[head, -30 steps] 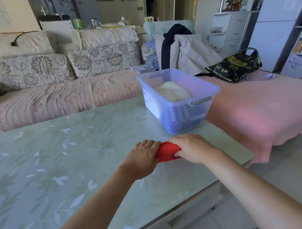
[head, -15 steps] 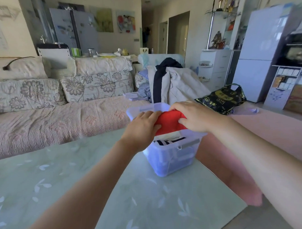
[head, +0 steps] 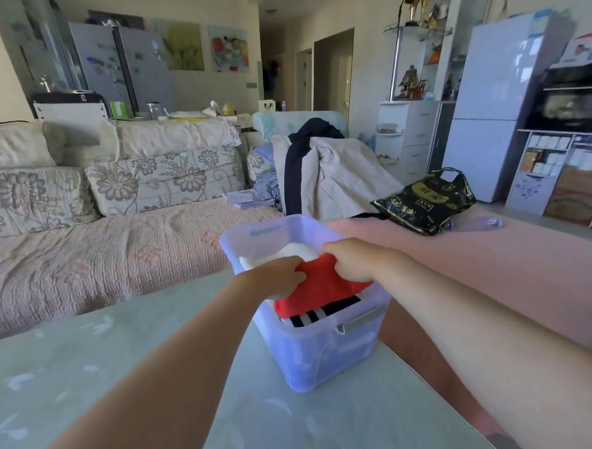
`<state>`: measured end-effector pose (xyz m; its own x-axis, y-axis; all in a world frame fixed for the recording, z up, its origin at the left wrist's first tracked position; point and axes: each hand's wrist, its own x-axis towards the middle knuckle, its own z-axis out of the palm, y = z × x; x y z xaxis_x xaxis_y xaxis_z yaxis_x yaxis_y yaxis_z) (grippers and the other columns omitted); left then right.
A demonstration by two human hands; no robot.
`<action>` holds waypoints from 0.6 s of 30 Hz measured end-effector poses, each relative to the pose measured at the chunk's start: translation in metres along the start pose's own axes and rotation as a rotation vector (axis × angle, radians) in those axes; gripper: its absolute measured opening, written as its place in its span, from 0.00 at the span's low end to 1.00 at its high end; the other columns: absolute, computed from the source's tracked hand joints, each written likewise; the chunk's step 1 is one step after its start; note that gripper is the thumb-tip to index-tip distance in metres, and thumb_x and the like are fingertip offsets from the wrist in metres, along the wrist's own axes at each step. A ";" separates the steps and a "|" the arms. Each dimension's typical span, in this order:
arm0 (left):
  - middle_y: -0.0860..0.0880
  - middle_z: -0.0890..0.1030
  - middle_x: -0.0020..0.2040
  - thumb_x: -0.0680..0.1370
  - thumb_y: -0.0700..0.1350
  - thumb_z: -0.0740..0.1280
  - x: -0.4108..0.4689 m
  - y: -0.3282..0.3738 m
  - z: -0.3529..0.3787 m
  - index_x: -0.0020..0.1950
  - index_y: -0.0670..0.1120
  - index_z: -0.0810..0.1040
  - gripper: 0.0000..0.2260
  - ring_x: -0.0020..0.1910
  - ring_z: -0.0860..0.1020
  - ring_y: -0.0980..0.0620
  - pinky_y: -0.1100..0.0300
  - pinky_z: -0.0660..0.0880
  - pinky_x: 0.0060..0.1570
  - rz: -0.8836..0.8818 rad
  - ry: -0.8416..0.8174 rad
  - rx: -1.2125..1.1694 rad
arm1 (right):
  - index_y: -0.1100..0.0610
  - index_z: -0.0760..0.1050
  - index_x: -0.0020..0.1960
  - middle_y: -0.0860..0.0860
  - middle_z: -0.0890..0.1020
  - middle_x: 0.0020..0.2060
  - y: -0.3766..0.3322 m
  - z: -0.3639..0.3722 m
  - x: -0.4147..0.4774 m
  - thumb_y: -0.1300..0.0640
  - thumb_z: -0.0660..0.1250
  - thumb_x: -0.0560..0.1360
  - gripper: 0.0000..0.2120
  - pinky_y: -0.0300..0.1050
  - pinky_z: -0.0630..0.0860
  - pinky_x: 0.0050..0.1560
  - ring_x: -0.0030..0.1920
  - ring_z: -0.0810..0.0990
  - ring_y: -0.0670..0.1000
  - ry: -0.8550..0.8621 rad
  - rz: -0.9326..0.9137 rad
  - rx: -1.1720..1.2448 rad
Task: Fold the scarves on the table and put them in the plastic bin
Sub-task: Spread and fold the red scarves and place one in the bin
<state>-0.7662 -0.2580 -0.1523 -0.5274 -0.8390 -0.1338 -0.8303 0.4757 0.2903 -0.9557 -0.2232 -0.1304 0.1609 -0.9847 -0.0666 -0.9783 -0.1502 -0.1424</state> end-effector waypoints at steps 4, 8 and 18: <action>0.44 0.77 0.60 0.84 0.49 0.53 0.012 -0.004 -0.005 0.64 0.46 0.75 0.15 0.56 0.75 0.44 0.51 0.72 0.57 0.028 0.005 -0.070 | 0.48 0.76 0.55 0.51 0.78 0.50 0.000 0.007 0.012 0.64 0.55 0.73 0.18 0.51 0.76 0.51 0.51 0.76 0.55 -0.007 -0.003 -0.066; 0.47 0.76 0.57 0.84 0.49 0.54 0.008 0.007 -0.015 0.60 0.46 0.77 0.14 0.52 0.73 0.48 0.56 0.69 0.49 0.071 0.020 -0.178 | 0.42 0.75 0.43 0.48 0.78 0.47 0.015 -0.005 0.014 0.64 0.55 0.71 0.18 0.48 0.76 0.47 0.48 0.77 0.53 0.062 0.058 0.062; 0.53 0.78 0.61 0.80 0.50 0.64 -0.010 0.025 0.018 0.63 0.54 0.79 0.12 0.60 0.75 0.51 0.56 0.72 0.60 0.154 0.195 0.117 | 0.40 0.77 0.50 0.45 0.76 0.50 0.019 0.033 0.013 0.61 0.64 0.72 0.16 0.50 0.76 0.56 0.54 0.77 0.52 0.108 0.023 0.005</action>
<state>-0.7846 -0.2328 -0.1604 -0.6141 -0.7839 0.0914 -0.7639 0.6195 0.1806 -0.9676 -0.2362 -0.1663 0.1234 -0.9917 0.0365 -0.9809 -0.1275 -0.1472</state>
